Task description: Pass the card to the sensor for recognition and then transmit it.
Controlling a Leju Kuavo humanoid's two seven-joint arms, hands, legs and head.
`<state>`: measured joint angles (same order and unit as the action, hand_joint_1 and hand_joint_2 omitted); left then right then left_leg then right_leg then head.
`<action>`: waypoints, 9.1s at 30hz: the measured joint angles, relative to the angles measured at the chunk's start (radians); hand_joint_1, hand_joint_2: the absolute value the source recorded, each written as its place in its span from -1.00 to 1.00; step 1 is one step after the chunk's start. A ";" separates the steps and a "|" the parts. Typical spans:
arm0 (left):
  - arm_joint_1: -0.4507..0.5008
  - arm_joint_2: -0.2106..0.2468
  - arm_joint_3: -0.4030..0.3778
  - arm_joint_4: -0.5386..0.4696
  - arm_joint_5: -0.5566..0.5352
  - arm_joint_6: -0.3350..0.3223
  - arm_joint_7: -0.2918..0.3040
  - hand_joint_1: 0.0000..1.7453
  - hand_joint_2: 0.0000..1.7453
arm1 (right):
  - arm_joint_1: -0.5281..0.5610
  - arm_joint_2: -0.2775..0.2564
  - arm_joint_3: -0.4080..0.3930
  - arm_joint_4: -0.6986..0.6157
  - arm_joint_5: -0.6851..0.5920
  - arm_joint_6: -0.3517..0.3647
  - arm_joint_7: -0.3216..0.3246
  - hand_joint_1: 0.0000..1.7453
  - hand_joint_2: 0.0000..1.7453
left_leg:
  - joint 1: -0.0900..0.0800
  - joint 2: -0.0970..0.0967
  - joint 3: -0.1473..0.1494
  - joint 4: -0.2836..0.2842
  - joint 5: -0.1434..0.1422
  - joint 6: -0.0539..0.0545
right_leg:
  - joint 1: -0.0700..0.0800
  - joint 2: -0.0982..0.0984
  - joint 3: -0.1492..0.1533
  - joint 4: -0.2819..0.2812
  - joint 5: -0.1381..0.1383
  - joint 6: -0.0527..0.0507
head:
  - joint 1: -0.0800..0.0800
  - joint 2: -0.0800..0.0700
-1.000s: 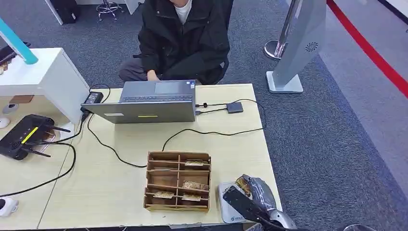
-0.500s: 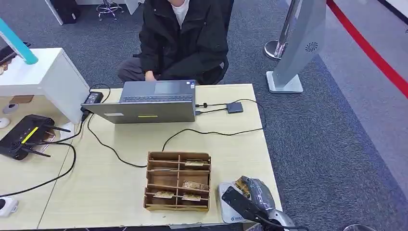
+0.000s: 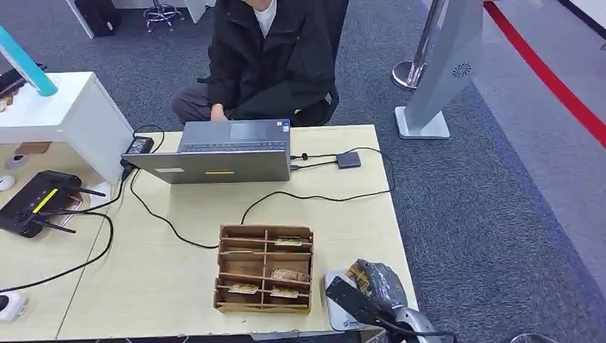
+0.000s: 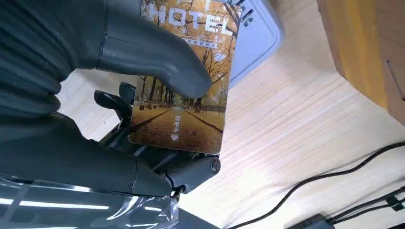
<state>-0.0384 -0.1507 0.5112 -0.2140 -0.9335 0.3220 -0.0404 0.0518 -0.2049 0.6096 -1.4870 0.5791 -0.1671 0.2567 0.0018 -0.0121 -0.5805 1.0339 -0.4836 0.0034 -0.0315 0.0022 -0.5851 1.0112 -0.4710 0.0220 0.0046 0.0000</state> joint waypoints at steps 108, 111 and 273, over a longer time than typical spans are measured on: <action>-0.027 -0.021 0.036 0.001 -0.105 -0.050 0.038 -1.00 -1.00 | -0.167 0.117 -0.148 -0.364 0.689 -0.269 -0.162 1.00 1.00 | 0.000 0.000 0.000 0.000 0.000 0.000 | 0.000 0.000 0.000 0.000 0.000 0.000 | 0.000 0.000; -0.031 -0.022 0.036 0.001 -0.108 -0.052 0.039 -1.00 -1.00 | -0.191 0.121 -0.142 -0.351 0.690 -0.266 -0.162 1.00 1.00 | 0.000 0.000 0.000 0.000 0.000 0.000 | 0.000 0.000 0.000 0.000 0.000 0.000 | 0.000 0.000; -0.045 -0.016 0.013 0.001 -0.181 -0.068 0.063 -1.00 -1.00 | -0.274 0.127 0.230 0.007 0.587 0.000 -0.148 -1.00 1.00 | 0.000 0.000 -0.001 0.000 0.000 0.000 | 0.000 0.000 -0.001 0.000 0.000 0.000 | 0.000 0.000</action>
<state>-0.0830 -0.1663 0.5238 -0.2129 -1.1147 0.2541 0.0225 -0.2223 -0.0774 0.8400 -1.4801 1.1662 -0.1667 0.1087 0.0017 -0.0123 -0.5815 1.0340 -0.4834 0.0034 -0.0316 0.0025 -0.5860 1.0114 -0.4709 0.0220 0.0046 0.0000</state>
